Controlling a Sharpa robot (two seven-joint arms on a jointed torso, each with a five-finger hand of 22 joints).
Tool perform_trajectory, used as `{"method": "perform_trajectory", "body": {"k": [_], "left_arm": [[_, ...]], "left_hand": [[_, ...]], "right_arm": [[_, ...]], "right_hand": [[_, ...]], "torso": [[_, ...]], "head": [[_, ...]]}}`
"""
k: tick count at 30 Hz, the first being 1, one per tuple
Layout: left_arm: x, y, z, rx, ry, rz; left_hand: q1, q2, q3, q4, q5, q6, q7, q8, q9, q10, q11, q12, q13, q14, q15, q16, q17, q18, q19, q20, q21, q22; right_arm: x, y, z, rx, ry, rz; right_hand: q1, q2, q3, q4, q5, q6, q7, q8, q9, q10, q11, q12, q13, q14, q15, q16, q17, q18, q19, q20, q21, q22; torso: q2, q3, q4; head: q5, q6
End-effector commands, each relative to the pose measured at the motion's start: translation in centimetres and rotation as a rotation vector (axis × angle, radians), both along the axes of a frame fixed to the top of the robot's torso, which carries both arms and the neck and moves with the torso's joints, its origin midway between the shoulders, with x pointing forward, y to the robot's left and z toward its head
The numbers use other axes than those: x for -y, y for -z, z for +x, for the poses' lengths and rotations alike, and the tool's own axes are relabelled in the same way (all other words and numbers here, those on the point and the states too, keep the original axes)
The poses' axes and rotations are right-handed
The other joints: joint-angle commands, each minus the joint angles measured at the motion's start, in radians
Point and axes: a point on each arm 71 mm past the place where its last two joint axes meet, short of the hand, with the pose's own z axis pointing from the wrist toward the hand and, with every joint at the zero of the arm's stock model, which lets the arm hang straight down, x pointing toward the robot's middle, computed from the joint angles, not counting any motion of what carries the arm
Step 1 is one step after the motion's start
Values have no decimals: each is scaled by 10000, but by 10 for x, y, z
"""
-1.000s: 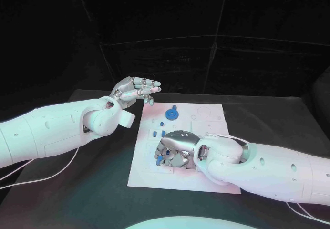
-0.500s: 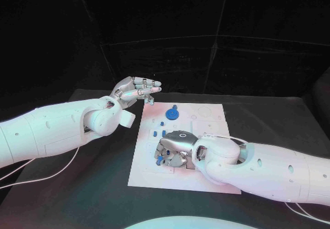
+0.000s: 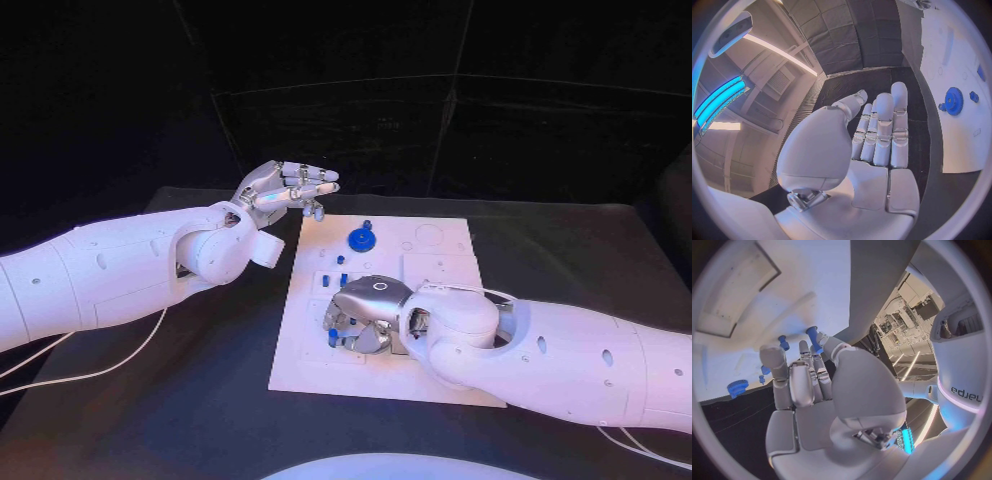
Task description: Assemble the parts on the task board
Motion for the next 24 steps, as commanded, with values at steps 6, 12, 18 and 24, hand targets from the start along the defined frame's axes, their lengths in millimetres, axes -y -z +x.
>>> {"method": "perform_trajectory", "body": {"k": [6, 12, 18, 24], "left_arm": [[1, -1, 0, -14, 125, -84], [1, -1, 0, -40, 143, -79], [0, -1, 0, -47, 130, -72], [-1, -1, 0, -40, 97, -64]], "left_hand": [[-15, 83, -82, -13, 35, -77, 1, 3, -8, -91, -12, 47, 0, -62, 21, -4, -14, 140, -26, 23, -39, -19], [-16, 77, -94, -18, 35, -92, 4, 1, -10, -108, -9, 49, -1, -69, 22, -2, -18, 141, -27, 24, -43, -24], [-16, 77, -94, -18, 35, -92, 4, 1, -10, -109, -9, 50, -2, -69, 22, -2, -18, 141, -27, 24, -44, -25], [-15, 74, -100, -21, 34, -101, 6, -1, -12, -118, -7, 50, -2, -73, 23, -1, -20, 141, -29, 25, -46, -27]], "right_arm": [[-3, -7, -5, 483, 36, 535], [2, -13, -8, 806, 196, 1129], [21, -22, -14, 909, 495, 1820], [77, -40, 3, -314, 3212, 3093]], "right_hand": [[-108, -197, -464, 62, -40, -935, -13, -8, 23, -803, 75, 11, 3, 210, 130, -157, -219, 183, -168, 100, -208, -292], [-99, -207, -661, 47, 4, -938, -18, 16, 43, -998, 81, 55, 15, 201, 138, -172, -257, 187, -173, 109, -234, -326], [-137, -223, -878, 70, 49, -903, -26, 29, 54, -969, 66, 178, 36, 199, 128, -178, -283, 188, -161, 106, -245, -337], [-186, -108, -1126, 226, 237, -257, -128, 247, 145, 686, -217, 1183, 332, 269, -65, -45, -64, 175, -36, -12, -168, -188]], "torso": [[-7, 5, 3], [-8, 7, -4], [-22, 3, -6], [-49, -8, -20]], "head": [[-21, 29], [-18, 24], [-51, 59], [-243, 149]]}}
